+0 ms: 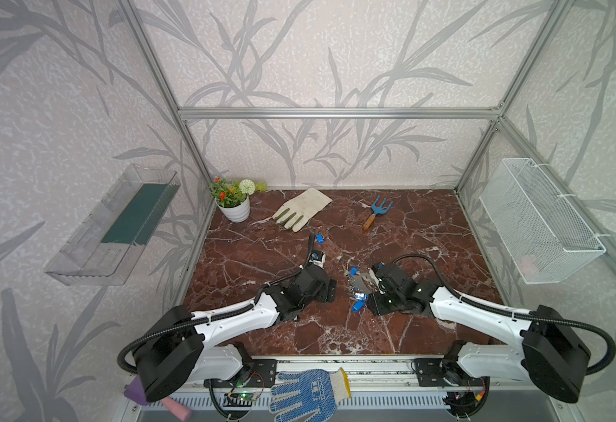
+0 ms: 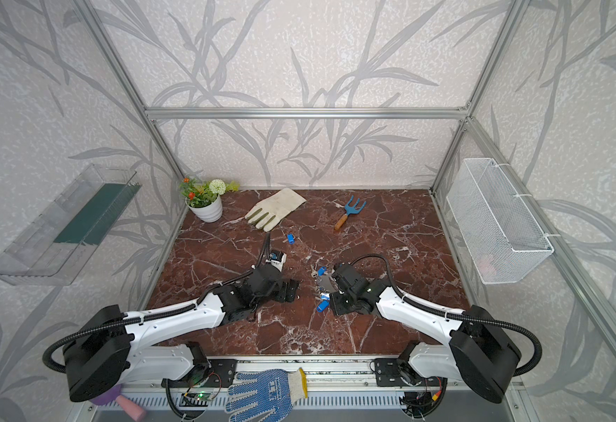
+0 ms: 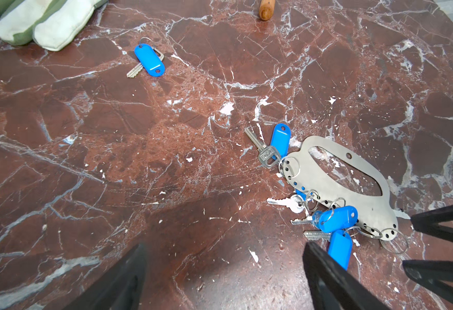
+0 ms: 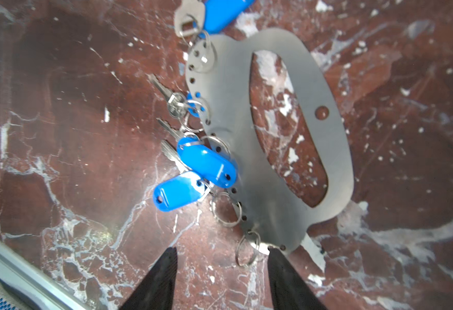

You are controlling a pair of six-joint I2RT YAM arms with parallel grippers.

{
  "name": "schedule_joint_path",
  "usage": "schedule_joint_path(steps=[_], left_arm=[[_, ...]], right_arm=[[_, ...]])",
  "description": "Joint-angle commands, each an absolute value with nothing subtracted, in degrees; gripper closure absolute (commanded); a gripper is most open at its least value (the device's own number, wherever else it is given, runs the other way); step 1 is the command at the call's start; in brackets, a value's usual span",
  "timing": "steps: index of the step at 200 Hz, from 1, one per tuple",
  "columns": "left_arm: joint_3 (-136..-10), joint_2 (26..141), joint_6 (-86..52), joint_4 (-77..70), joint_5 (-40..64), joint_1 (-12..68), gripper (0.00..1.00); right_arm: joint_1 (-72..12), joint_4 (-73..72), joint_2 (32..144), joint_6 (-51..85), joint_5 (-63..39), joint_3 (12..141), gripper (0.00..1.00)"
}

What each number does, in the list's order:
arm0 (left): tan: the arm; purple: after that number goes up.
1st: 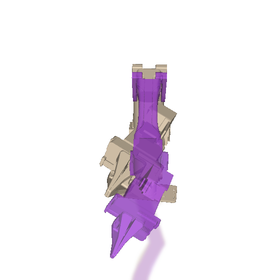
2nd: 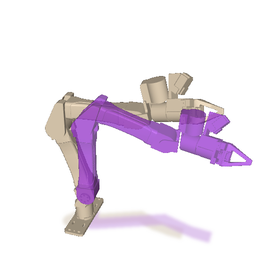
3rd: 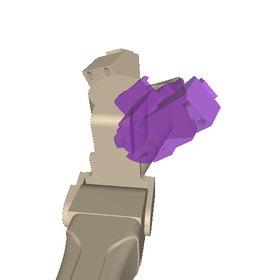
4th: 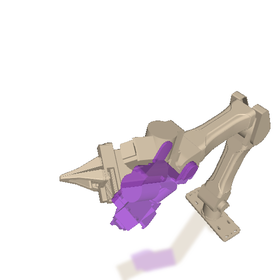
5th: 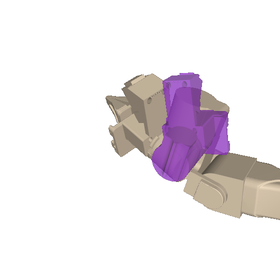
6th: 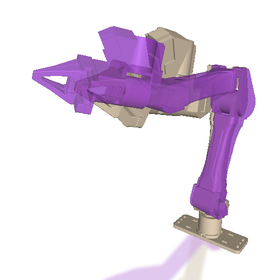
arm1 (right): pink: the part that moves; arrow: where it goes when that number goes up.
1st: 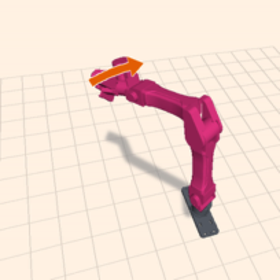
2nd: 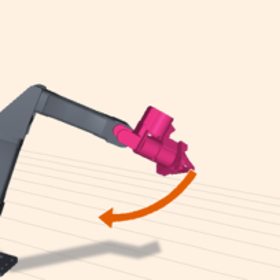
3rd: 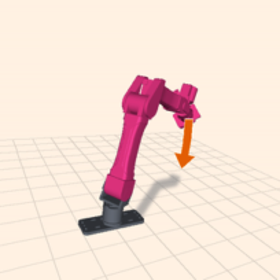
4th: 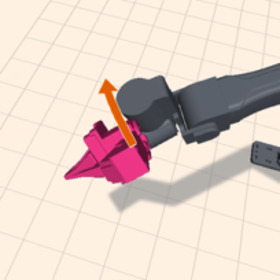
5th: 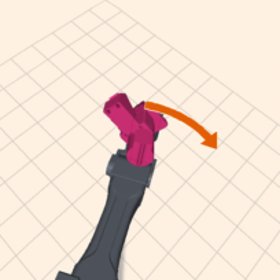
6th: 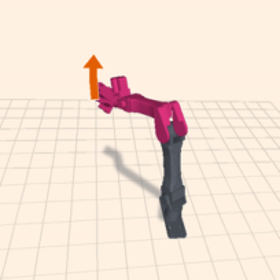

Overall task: Attach keys to a key ring
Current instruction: Pick up the keyring from the center of the table.

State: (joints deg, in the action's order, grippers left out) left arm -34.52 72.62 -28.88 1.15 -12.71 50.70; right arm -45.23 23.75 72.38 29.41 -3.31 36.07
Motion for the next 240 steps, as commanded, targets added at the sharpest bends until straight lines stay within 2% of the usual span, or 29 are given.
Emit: schedule_joint_path(steps=[1,50,62,71,83,131,139,197,240], left_arm=[[-34.05,71.74,-28.7,0.04,-13.05,51.07,0.09],[-34.18,71.37,-28.56,0.88,-12.78,51.11,0.09],[-33.94,71.06,-28.39,0.65,-12.5,51.15,0.09],[-33.76,70.95,-28.48,0.66,-12.57,51.15,0.09],[-33.59,70.72,-28.49,0.57,-12.74,51.15,0.09],[-34.14,69.92,-28.49,1.26,-12.73,51.15,0.09],[-34.27,69.72,-28.54,1.56,-12.79,51.17,0.09],[-35.23,65.79,-26.2,0.62,-16.66,51.15,0.09],[-35.75,60.46,-21.01,-5.36,-21.02,51.02,0.09]], right_arm=[[-45.53,26.36,73.63,31.32,-2.17,35.42,0.5],[-45.57,25.1,76.1,32.96,-1.85,35.29,0.67],[-45.53,24.99,76.11,33.05,-1.67,35.34,0.75],[-45.53,25.29,76.11,33.05,-1.27,35.57,0.77],[-45.53,25.53,75.87,33.05,-0.74,35.67,0.84],[-45.35,25.47,75.75,32.78,0.26,35.77,0.92],[-45.35,25.15,75.93,32.55,0.19,35.85,1.0],[-45.3,26.5,70.15,25.88,5.5,39.66,1.0],[-45.28,16.4,61.78,16.38,8.83,39.37,1.0]])
